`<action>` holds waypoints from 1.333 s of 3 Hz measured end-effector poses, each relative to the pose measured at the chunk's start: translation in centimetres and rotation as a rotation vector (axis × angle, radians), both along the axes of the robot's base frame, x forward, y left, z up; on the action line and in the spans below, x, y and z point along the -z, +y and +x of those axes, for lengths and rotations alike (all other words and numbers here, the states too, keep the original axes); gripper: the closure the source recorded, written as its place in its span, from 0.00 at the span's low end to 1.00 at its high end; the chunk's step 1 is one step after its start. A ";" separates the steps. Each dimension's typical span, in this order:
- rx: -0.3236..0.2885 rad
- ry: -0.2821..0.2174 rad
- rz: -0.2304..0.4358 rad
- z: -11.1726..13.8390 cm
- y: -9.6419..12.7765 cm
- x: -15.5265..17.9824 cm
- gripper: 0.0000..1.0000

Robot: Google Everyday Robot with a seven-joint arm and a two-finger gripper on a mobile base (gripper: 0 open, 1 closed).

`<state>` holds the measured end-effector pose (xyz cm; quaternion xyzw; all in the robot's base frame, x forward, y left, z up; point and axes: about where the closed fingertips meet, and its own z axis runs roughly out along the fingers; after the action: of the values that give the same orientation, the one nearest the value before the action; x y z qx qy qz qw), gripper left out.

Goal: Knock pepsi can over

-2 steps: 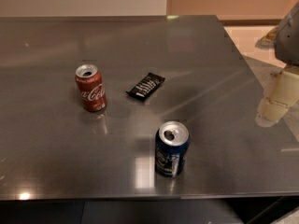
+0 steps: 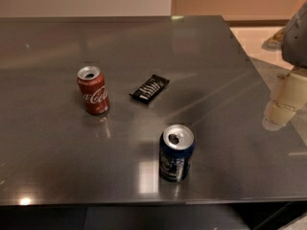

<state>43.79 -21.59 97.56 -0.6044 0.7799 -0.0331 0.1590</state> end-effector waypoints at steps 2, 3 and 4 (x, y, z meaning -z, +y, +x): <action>-0.277 0.094 0.172 -2.8 6.6 3.8 0.00; -0.380 0.127 0.241 -4.1 8.7 4.7 0.00; -0.461 0.141 0.307 -5.1 10.3 5.5 0.00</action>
Offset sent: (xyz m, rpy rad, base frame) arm -0.0490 0.0991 -0.0623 0.2812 0.1791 0.4453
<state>38.73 -11.32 92.07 -0.7353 0.6271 0.1644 0.1975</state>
